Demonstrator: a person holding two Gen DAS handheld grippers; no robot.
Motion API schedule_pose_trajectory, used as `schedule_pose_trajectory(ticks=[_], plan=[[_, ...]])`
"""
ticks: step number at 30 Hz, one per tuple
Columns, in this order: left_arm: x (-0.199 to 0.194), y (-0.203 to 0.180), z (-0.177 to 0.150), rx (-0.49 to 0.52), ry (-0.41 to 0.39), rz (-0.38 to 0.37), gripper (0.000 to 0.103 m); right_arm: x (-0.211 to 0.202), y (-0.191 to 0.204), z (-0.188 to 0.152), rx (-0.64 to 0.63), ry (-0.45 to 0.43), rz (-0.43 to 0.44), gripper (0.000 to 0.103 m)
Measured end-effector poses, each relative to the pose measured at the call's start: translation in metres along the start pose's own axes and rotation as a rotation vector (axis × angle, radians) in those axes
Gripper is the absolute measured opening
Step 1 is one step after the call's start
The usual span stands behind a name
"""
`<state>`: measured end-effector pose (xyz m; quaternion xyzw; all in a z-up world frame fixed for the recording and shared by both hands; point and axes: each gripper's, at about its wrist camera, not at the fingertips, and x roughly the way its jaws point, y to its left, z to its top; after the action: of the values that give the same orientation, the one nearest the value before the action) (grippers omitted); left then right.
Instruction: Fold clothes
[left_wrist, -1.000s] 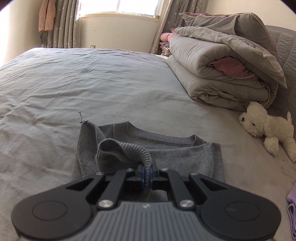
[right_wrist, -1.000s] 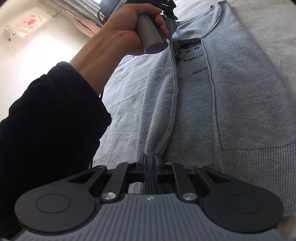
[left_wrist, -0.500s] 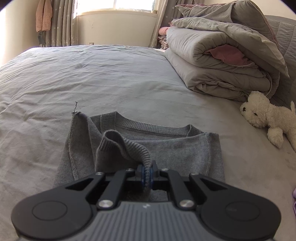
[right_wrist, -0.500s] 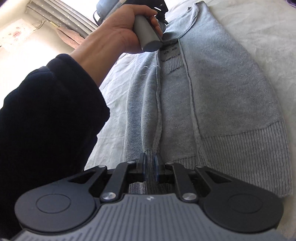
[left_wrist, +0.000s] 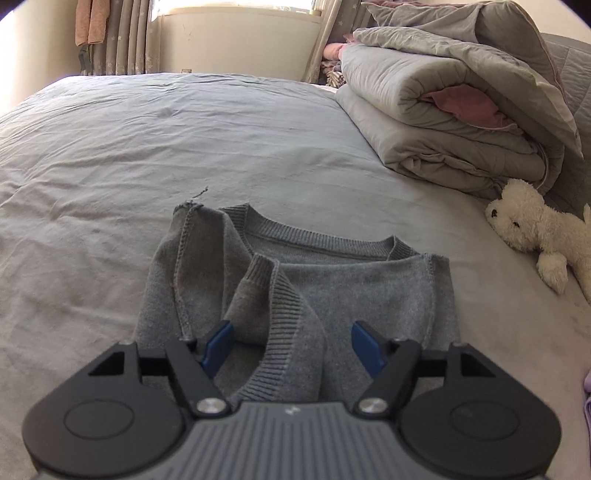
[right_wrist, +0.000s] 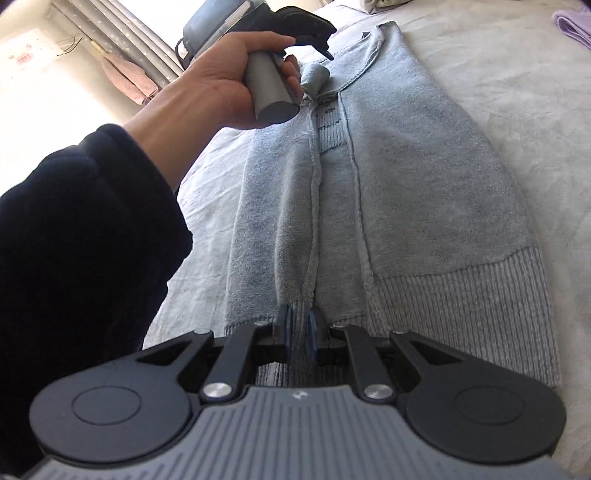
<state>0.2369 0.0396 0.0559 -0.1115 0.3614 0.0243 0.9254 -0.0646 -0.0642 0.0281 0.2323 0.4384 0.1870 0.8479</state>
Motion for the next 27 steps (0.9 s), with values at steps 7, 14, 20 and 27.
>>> schedule_pose_trajectory(ticks=[7,14,20,27], plan=[[-0.064,0.061,0.024,-0.114,-0.097,-0.019,0.080,-0.006,-0.002,0.001,0.003,-0.019,-0.003,0.015],[-0.137,0.121,-0.057,-0.151,-0.016,-0.021,0.080,-0.020,0.009,0.028,-0.149,-0.140,-0.006,0.036],[-0.122,0.134,-0.107,-0.109,0.075,-0.017,0.080,0.011,0.000,0.080,-0.304,-0.185,-0.139,0.055],[-0.127,0.139,-0.096,-0.077,0.049,-0.018,0.080,0.079,0.036,0.163,-0.570,-0.131,-0.226,0.055]])
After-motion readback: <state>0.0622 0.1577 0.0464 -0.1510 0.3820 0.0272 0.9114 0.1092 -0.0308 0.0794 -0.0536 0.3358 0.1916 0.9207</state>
